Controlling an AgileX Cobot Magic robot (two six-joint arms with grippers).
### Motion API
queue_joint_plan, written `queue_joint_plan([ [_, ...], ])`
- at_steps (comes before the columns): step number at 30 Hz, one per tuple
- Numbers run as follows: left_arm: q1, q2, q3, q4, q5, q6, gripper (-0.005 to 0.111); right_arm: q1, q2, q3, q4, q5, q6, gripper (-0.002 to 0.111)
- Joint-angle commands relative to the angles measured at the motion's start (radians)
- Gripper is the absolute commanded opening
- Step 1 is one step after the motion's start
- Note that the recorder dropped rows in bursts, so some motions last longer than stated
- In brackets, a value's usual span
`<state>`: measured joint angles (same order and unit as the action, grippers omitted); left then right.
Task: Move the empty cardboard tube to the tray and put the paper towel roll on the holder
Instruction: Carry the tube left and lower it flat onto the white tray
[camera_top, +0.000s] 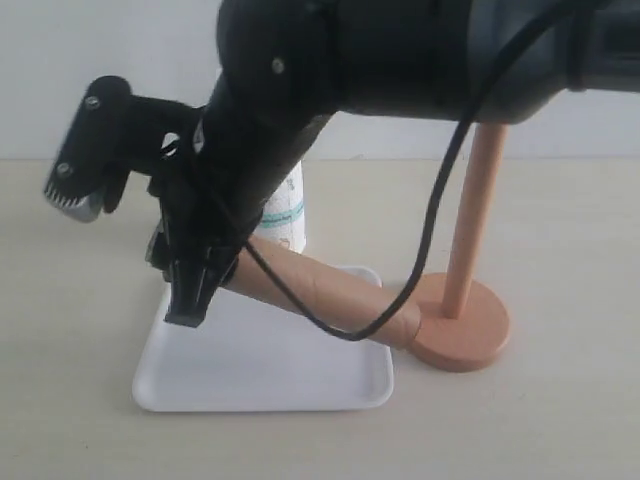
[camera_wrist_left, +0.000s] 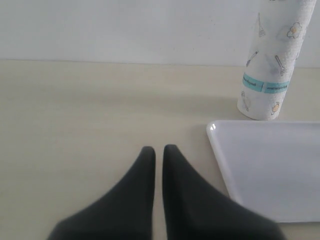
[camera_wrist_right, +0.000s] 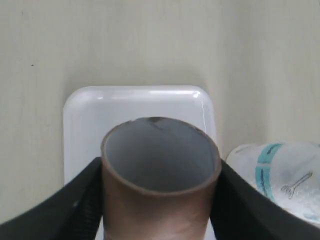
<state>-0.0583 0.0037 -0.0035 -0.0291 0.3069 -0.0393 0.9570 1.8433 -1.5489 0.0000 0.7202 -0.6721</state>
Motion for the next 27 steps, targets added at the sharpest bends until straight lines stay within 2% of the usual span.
queue_joint_plan([
  [1, 0.002, -0.004, 0.003, -0.011, -0.001, 0.003, 0.005, 0.054, 0.036, -0.084, -0.101, -0.015, -0.006, 0.0],
  [11, 0.002, -0.004, 0.003, -0.011, -0.001, 0.003, 0.005, 0.058, 0.265, -0.391, -0.191, 0.323, 0.034, 0.0],
  [27, 0.002, -0.004, 0.003, -0.011, -0.001, 0.003, 0.005, 0.06, 0.4, -0.434, -0.216, 0.292, 0.034, 0.002],
])
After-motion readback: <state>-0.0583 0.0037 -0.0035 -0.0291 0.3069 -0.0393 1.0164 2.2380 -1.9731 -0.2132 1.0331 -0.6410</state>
